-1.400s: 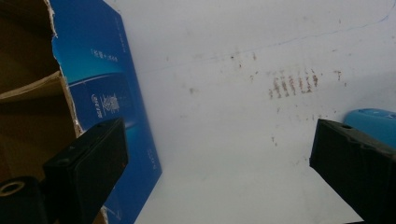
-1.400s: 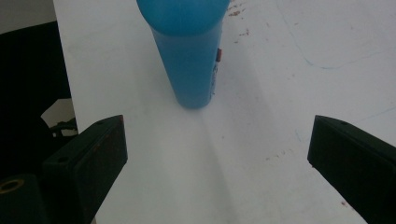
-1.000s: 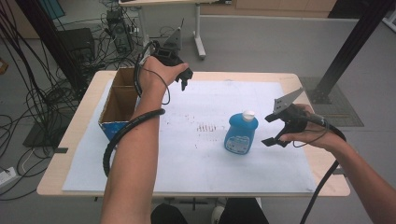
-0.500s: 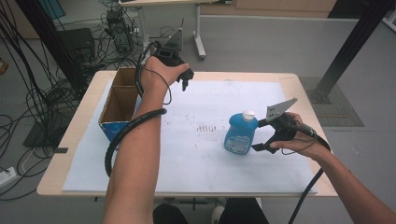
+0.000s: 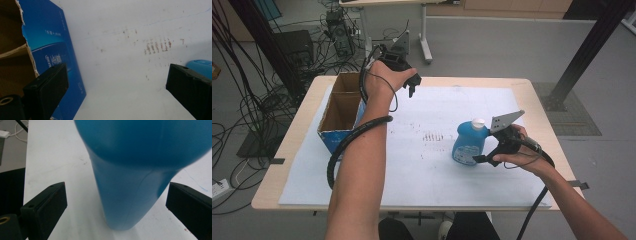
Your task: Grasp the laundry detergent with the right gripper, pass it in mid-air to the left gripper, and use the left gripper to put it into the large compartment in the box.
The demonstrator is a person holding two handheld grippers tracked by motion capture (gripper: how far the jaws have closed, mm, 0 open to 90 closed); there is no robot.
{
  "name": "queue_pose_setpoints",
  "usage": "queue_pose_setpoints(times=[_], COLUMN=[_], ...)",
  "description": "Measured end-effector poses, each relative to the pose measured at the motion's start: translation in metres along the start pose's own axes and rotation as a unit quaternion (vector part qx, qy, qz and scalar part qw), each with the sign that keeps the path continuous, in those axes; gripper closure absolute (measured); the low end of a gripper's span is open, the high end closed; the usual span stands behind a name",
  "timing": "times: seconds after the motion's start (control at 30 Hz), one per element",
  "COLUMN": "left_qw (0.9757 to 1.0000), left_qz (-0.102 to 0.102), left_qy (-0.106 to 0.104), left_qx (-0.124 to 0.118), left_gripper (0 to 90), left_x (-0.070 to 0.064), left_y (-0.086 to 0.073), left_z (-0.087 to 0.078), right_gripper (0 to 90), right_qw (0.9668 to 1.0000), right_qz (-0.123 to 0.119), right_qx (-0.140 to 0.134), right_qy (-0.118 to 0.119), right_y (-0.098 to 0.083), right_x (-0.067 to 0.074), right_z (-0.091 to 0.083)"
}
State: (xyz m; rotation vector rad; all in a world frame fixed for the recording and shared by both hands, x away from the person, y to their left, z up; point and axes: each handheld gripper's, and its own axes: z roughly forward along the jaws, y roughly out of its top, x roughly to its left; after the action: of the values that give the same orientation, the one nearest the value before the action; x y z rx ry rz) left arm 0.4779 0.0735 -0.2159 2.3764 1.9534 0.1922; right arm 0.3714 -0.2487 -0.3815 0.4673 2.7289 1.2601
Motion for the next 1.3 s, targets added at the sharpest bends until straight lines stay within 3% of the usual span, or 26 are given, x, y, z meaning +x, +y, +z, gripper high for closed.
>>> queue_pose_setpoints(times=[0.3,0.6,1.3], left_qw=[1.0000,1.0000,1.0000], left_qz=[0.003,0.003,0.001], left_qy=[0.001,0.003,0.002], left_qx=[0.002,0.003,0.000], left_gripper=[5.0,4.9,5.0], left_x=[-0.001,-0.002,-0.002], left_y=[0.001,0.002,0.004], left_z=[0.002,0.002,0.002], right_gripper=[3.0,2.8,2.7], right_qw=[0.9995,0.9990,0.9987], right_qz=[0.015,0.011,-0.001], right_qx=[-0.026,-0.042,-0.047], right_qy=[-0.005,-0.013,-0.020], right_y=[-0.006,-0.005,-0.002], right_x=[0.000,-0.001,0.002], right_z=[0.010,0.011,0.013])
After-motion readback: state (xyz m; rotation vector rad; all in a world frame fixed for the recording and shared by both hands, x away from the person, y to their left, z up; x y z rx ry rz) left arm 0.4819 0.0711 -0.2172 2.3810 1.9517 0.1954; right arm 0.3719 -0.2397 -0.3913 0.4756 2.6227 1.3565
